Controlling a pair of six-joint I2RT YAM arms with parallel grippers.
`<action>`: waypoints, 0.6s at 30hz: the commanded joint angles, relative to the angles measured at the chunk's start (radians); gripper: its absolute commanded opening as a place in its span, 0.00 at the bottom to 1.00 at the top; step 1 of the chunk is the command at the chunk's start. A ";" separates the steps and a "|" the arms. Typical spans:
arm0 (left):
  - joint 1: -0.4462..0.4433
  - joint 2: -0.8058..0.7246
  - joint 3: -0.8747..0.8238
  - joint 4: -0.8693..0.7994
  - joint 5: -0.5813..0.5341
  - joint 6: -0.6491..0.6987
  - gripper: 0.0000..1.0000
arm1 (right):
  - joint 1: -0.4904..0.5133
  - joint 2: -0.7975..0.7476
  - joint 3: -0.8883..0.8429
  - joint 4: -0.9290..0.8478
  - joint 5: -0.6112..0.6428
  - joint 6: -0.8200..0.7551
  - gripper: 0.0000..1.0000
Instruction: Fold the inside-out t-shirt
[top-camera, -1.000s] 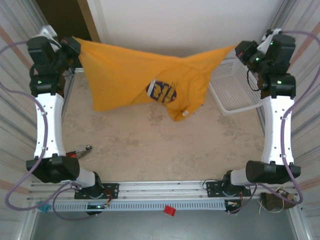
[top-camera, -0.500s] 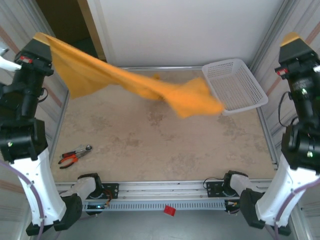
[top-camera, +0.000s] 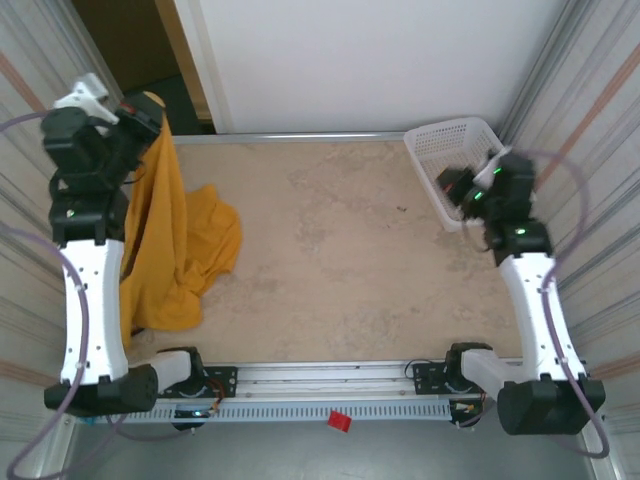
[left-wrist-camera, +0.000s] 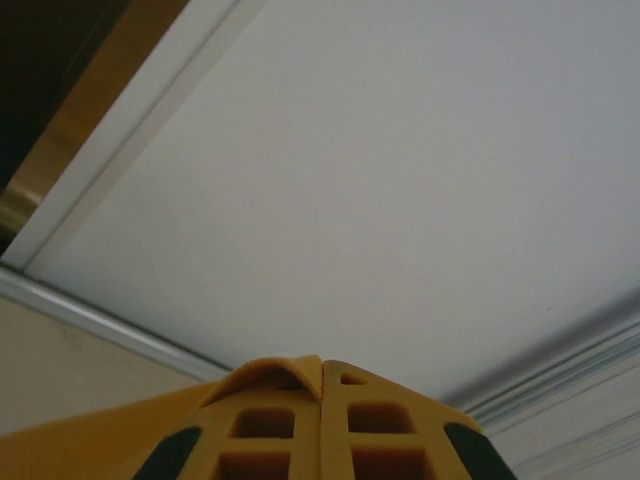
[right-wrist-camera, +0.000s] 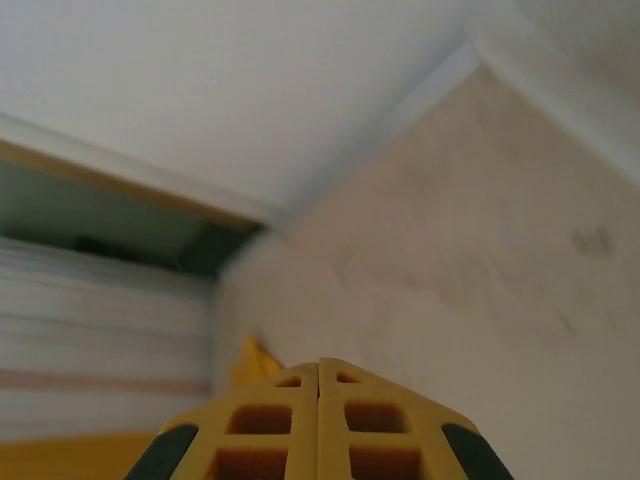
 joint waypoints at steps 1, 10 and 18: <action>-0.102 -0.025 0.046 0.063 -0.020 0.057 0.00 | 0.120 -0.111 -0.141 0.035 0.033 -0.028 0.00; -0.464 0.254 0.412 0.054 -0.116 0.149 0.00 | 0.227 -0.124 -0.230 -0.005 0.175 -0.087 0.09; -0.596 0.440 0.749 -0.103 -0.348 0.247 0.00 | 0.197 -0.117 -0.173 -0.044 0.186 -0.148 0.33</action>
